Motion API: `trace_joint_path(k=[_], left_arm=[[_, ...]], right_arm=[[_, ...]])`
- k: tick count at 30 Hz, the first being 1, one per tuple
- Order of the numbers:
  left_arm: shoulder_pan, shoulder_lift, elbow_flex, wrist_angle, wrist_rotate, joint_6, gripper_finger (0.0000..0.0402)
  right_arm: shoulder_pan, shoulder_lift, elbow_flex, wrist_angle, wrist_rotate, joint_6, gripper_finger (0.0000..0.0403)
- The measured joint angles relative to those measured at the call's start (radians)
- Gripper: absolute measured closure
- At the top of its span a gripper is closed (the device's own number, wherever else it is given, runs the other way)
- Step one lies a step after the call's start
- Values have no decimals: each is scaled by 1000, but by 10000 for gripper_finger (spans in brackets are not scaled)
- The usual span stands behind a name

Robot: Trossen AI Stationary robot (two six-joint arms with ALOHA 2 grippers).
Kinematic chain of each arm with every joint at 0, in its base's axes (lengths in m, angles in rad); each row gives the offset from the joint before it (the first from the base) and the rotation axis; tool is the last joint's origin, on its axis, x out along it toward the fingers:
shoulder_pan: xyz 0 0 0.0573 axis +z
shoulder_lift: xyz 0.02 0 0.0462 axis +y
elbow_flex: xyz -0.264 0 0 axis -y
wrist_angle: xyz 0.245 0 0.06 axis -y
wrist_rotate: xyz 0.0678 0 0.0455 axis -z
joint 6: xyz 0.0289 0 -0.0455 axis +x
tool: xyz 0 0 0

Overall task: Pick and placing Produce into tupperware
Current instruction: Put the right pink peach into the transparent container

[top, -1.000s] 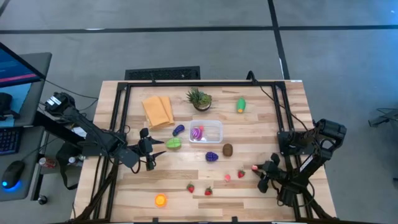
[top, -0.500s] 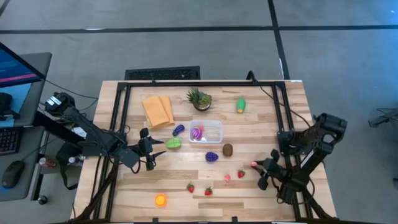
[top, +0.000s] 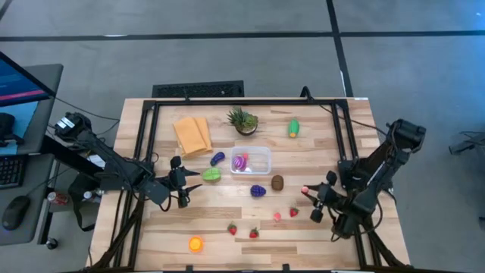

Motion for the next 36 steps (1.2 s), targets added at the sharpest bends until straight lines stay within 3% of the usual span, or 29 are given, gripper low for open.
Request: trace_joint_path(k=[20, 32, 36], left_arm=[[0, 0, 0, 2, -59, 0, 211], [0, 0, 0, 2, -67, 0, 211], [0, 0, 0, 2, -67, 0, 211]], right_arm=[[-161, -130, 0, 51, 28, -364, 305], [-266, -218, 0, 251, 17, -721, 305], [-322, -235, 0, 357, -50, -877, 305]])
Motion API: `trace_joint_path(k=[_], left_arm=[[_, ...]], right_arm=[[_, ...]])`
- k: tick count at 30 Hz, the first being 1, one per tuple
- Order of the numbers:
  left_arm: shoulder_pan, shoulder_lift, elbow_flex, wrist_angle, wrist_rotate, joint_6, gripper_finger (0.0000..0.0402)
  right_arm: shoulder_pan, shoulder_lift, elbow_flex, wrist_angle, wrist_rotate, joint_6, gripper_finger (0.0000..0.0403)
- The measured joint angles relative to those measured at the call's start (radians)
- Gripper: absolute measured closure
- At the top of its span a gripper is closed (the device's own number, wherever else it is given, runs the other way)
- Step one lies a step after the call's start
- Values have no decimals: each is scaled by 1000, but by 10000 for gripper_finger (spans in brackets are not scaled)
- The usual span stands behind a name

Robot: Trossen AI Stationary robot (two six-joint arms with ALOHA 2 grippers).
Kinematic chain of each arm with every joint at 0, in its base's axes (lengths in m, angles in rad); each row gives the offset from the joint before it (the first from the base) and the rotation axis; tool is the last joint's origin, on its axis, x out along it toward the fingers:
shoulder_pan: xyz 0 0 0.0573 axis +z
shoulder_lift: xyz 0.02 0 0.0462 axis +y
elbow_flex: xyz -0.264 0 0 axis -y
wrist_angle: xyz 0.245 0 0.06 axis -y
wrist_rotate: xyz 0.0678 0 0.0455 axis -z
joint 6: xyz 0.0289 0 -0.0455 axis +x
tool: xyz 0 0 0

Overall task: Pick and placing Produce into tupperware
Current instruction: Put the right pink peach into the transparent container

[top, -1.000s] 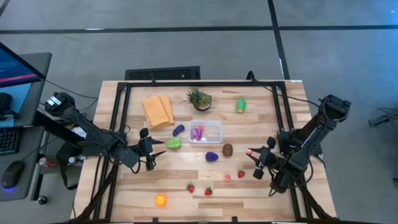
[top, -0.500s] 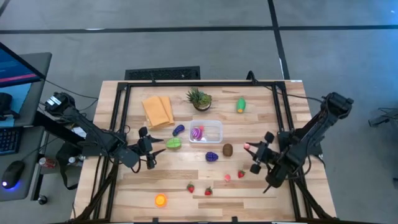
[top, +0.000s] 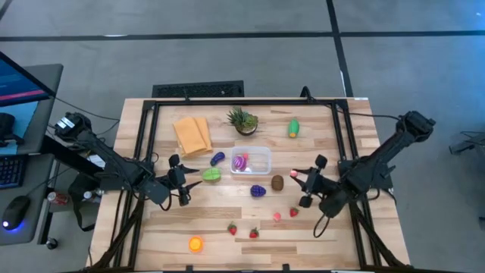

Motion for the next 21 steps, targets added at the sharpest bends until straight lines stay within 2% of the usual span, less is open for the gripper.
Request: trace_joint_path(k=[11, 21], left_arm=[[0, 0, 0, 0, 0, 0, 211], [0, 0, 0, 0, 1, 0, 211]], right_arm=[[-207, -5, 0, 274, -236, -373, 305], [-391, 0, 0, 375, -446, -516, 305]])
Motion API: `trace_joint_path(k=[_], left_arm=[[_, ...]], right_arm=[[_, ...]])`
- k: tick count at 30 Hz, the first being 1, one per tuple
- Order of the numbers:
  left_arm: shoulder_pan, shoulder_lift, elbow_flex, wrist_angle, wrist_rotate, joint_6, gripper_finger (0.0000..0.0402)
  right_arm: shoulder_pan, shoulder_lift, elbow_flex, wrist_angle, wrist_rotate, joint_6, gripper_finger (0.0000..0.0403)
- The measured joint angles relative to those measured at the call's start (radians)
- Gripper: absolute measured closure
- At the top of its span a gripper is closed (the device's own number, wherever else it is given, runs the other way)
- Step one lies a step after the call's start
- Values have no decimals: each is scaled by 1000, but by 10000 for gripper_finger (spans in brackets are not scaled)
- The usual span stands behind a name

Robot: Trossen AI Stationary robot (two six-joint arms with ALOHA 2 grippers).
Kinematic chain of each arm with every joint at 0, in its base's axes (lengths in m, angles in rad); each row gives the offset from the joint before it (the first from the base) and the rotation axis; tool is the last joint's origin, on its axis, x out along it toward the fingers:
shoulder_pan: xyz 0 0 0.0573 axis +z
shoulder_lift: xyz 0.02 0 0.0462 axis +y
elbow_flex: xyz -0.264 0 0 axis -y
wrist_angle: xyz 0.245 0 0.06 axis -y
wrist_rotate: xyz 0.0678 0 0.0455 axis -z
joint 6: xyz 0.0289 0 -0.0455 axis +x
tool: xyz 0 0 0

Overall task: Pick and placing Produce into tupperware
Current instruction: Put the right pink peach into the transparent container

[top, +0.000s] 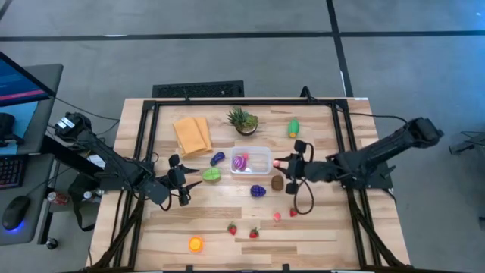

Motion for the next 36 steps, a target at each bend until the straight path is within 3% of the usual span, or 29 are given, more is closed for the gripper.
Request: trace_joint_path(k=[10, 16, 26, 36], left_arm=[[0, 0, 0, 0, 0, 0, 211], [0, 0, 0, -1, 1, 0, 211], [0, 0, 0, 0, 1, 0, 211], [0, 0, 0, 0, 0, 0, 211]], right_arm=[[-168, 27, -2, 102, -233, -60, 305], [-249, 132, 1, 236, -365, -82, 305], [-342, 333, -1, 406, -494, -82, 305], [-390, 365, 0, 473, -545, -80, 305]])
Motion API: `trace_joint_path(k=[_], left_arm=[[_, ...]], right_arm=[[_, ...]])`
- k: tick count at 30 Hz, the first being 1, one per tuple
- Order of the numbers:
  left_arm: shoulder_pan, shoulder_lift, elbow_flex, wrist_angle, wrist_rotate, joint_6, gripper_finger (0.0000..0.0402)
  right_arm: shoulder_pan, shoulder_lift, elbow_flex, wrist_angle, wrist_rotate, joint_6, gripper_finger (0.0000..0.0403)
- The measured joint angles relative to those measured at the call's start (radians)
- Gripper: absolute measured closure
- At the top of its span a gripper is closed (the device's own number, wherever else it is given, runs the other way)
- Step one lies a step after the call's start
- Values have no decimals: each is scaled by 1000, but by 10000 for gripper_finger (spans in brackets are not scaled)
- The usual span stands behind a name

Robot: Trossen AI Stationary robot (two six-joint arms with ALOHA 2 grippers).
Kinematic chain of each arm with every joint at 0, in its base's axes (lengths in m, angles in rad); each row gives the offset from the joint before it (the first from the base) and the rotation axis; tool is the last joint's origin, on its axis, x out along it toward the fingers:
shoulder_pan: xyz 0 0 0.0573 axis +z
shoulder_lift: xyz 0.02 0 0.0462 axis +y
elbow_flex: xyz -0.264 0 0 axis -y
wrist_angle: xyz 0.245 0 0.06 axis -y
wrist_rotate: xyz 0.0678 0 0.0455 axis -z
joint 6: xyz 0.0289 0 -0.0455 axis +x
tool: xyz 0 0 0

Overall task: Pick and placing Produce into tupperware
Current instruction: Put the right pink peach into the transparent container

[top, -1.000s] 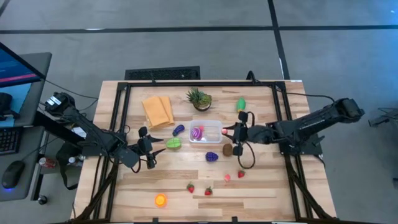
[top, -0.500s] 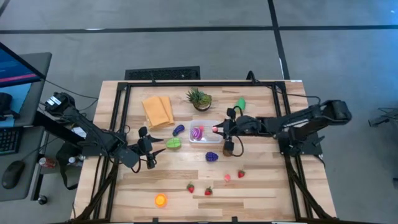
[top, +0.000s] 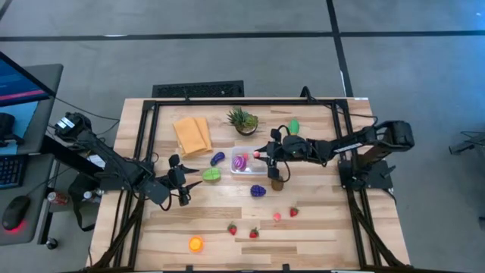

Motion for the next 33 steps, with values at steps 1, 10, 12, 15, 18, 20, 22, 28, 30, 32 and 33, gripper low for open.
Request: trace_joint_path(k=[1, 10, 12, 15, 18, 20, 22, 28, 30, 32, 33], left_arm=[[0, 0, 0, 0, 0, 0, 211], [0, 0, 0, 0, -2, 0, 211], [0, 0, 0, 0, -2, 0, 211], [0, 0, 0, 0, -3, 0, 211], [0, 0, 0, 0, -3, 0, 211], [0, 0, 0, 0, -3, 0, 211], [0, 0, 0, 0, -4, 0, 211], [0, 0, 0, 0, -4, 0, 211], [0, 0, 0, 0, -4, 0, 211], [0, 0, 0, 0, -4, 0, 211], [0, 0, 0, 0, -4, 0, 211]], right_arm=[[0, -1, 0, 1, -3, 0, 305], [-5, -1, 0, 14, -14, 1, 305], [-5, -1, 0, 16, -14, 1, 305], [-5, -1, 0, 15, -14, 1, 305], [-5, -1, 0, 17, -14, 1, 305], [-5, -1, 0, 24, -14, 1, 305], [-5, -1, 0, 38, -15, 2, 305], [-5, -1, 0, 71, -18, 1, 305], [-5, -1, 0, 83, -18, 2, 305], [-5, -1, 0, 100, -18, 2, 305], [-5, -1, 0, 111, -18, 1, 305]])
